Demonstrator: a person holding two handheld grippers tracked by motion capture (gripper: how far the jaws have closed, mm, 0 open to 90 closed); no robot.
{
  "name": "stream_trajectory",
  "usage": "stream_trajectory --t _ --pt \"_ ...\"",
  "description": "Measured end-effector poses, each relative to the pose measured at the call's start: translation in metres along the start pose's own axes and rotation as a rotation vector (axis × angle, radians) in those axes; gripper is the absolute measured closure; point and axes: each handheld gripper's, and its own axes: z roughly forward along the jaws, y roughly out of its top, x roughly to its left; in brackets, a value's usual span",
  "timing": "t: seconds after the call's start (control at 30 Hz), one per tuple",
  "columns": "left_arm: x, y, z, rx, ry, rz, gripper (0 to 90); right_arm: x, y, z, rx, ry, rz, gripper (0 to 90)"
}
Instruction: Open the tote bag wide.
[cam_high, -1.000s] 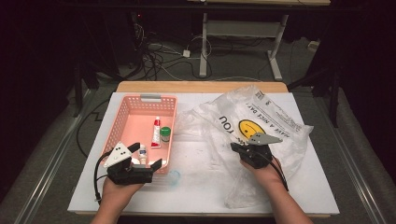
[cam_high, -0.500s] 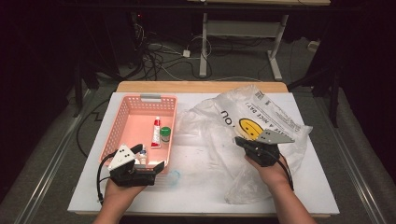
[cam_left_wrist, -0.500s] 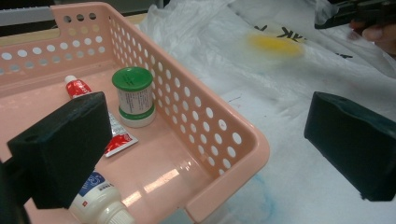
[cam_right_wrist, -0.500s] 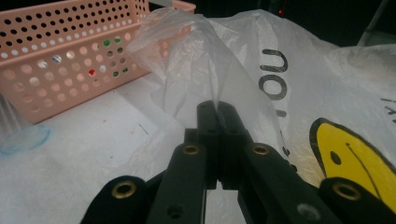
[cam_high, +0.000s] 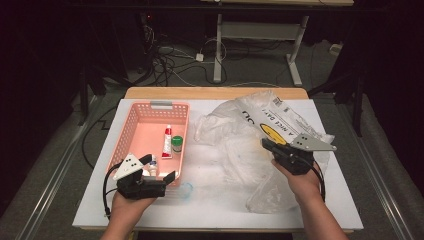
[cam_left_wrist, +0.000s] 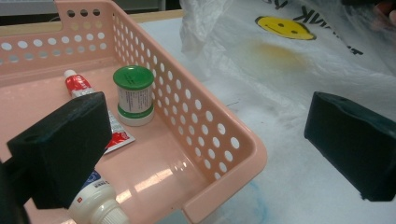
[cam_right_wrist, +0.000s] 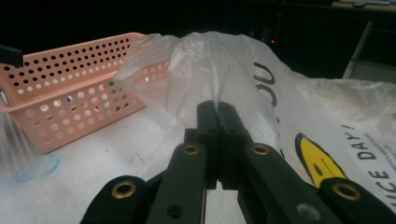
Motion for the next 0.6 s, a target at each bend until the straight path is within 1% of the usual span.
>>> stream_trajectory --t 0.07,0.13,0.2,0.27,0.3,0.37,0.4,0.47,0.53,0.6 --pt "0.001 0.002 0.0 0.001 -0.001 -0.001 0.2 -0.001 0.003 -0.003 -0.015 -0.008 0.001 90.0" --pt "0.003 0.004 0.0 -0.001 0.001 -0.013 0.2 -0.001 0.005 -0.006 -0.028 -0.014 0.0 90.0" --pt "0.005 0.008 0.0 -0.008 0.005 -0.031 0.3 -0.002 0.007 -0.008 -0.038 -0.017 -0.009 90.0" --pt "0.006 0.013 -0.001 -0.014 0.012 -0.034 0.3 -0.001 0.009 -0.009 -0.044 -0.022 -0.014 90.0" --pt "0.006 0.016 -0.001 -0.015 0.011 -0.037 0.3 -0.002 0.01 -0.01 -0.052 -0.02 -0.005 90.0" --pt "0.007 0.023 -0.001 -0.019 0.011 -0.045 0.3 -0.002 0.01 -0.01 -0.054 -0.018 -0.005 90.0" --pt "0.007 0.025 -0.001 -0.025 0.015 -0.045 0.3 -0.003 0.01 -0.01 -0.056 -0.018 -0.008 90.0" --pt "0.007 0.034 0.0 -0.03 0.028 -0.033 0.3 -0.003 0.01 -0.01 -0.055 -0.019 -0.001 90.0" --pt "0.008 0.043 0.002 -0.035 0.029 -0.03 0.3 -0.002 0.009 -0.01 -0.054 -0.019 -0.005 90.0" --pt "0.008 0.052 0.005 -0.037 0.036 -0.014 0.3 -0.002 0.01 -0.011 -0.052 -0.023 -0.008 90.0"
